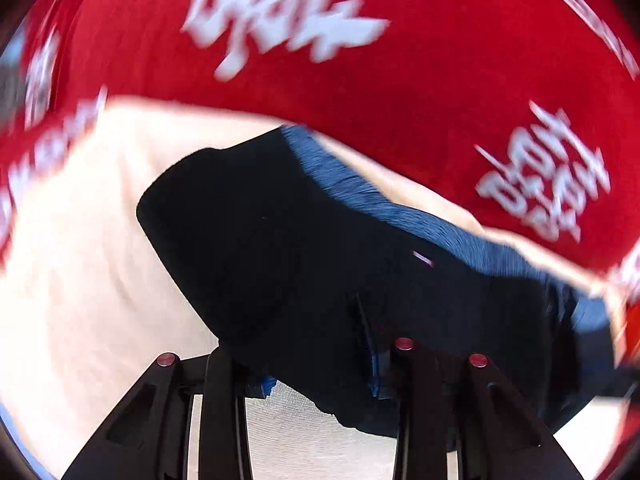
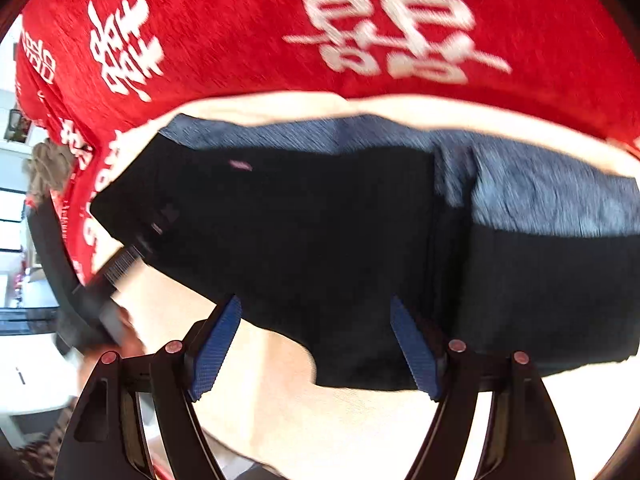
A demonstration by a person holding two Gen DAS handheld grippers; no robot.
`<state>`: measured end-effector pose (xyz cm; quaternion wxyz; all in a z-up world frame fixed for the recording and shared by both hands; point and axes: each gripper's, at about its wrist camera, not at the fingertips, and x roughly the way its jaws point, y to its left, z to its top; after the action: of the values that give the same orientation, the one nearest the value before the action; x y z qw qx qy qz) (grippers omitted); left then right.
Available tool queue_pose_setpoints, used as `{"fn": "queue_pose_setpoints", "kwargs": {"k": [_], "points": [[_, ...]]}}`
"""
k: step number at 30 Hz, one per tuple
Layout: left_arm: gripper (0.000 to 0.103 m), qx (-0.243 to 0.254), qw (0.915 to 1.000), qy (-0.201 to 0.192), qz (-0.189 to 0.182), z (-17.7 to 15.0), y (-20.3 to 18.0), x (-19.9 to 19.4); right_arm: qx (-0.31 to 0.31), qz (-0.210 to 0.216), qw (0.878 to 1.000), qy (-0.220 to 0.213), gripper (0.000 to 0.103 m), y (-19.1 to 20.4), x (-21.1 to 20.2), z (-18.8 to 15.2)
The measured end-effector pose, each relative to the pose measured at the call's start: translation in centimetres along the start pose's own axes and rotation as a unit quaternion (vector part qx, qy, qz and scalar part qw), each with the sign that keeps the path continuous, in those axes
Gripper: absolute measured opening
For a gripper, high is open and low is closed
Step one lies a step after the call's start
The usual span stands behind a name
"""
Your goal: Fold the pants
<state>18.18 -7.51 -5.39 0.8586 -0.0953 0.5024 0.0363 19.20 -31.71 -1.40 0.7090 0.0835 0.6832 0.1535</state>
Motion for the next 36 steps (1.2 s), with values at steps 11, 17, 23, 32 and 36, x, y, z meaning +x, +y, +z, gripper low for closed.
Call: {"fn": "queue_pose_setpoints", "kwargs": {"k": [11,17,23,32,36], "points": [[0.035,0.159,0.9843,-0.042,0.062,-1.3,-4.0,-0.9,-0.072,0.089,0.988,0.101,0.083,12.5,2.4,11.5],[0.035,0.164,0.9836,-0.039,0.064,-1.2,-4.0,-1.0,-0.182,0.022,0.967,0.176,0.083,21.1,8.2,11.7],[0.035,0.167,0.9826,-0.043,0.069,-1.3,-4.4,-1.4,-0.201,-0.041,0.949,0.241,0.080,22.6,12.8,11.8],[0.035,0.181,0.9809,-0.054,0.046,-1.0,-6.8,-3.9,-0.180,0.007,0.967,0.178,0.018,18.3,8.0,11.3],[0.035,0.183,0.9808,-0.067,0.015,-0.2,-8.8,-6.9,-0.149,0.065,0.979,0.125,0.018,15.0,3.1,10.5]]}}
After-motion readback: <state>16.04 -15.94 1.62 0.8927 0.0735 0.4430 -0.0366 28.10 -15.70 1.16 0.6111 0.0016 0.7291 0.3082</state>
